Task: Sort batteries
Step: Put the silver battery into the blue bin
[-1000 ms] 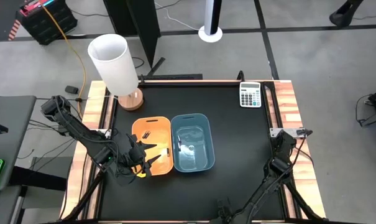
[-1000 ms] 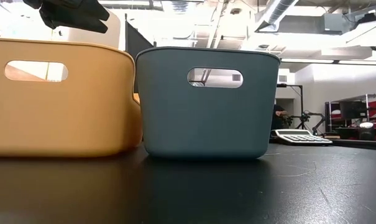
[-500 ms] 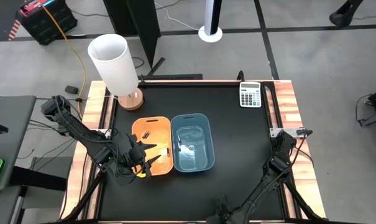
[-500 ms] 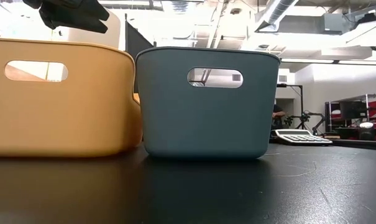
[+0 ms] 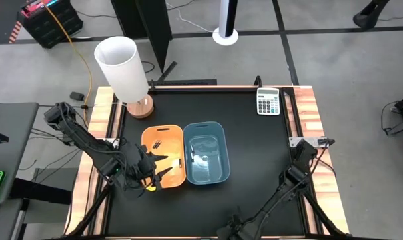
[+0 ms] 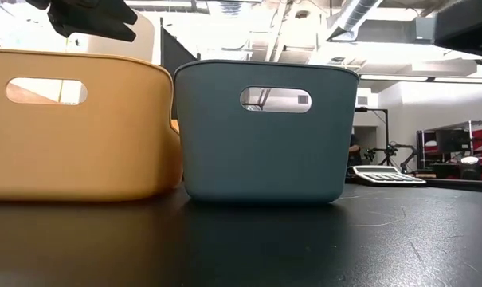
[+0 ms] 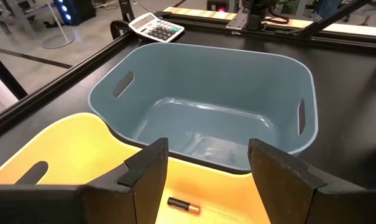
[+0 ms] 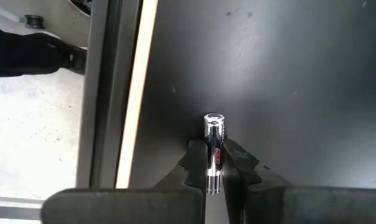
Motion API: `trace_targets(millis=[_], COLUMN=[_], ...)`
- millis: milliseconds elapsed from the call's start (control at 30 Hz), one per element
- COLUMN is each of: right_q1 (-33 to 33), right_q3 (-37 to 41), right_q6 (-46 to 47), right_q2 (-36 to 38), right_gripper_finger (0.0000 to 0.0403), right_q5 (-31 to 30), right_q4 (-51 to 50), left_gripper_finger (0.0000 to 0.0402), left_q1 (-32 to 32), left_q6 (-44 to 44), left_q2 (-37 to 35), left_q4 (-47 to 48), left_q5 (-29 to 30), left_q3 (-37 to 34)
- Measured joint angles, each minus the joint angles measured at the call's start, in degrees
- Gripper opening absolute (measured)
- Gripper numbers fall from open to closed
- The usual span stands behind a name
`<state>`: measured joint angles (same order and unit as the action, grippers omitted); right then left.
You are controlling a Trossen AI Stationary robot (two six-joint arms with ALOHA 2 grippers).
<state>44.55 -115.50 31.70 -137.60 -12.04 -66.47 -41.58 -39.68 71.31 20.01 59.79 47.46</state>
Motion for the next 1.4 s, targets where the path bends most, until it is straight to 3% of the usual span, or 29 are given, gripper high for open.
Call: trace_targets(millis=[633,967,1400], right_q1=[-2.22,-2.45,-2.38], right_q3=[0.07,0.07,0.07], right_q6=[-0.23,4.28,10.56], right_q2=[-0.02,-0.13,-0.13], right_gripper_finger=[0.0042,0.0042,0.0042], right_q5=[-4.97,-8.87,-16.58], right_q4=[5.93,6.36,8.85], left_gripper_finger=[0.0216,0.0216,0.0216], left_q1=[-1.19,-1.90,-1.90], left_q6=[-0.33,-3.69,-3.21], left_q2=[0.07,0.11,0.10], left_q4=[0.02,-3.91,-4.55], left_q5=[-0.03,-2.52,-2.29], left_q3=[0.00,-5.71,-5.77])
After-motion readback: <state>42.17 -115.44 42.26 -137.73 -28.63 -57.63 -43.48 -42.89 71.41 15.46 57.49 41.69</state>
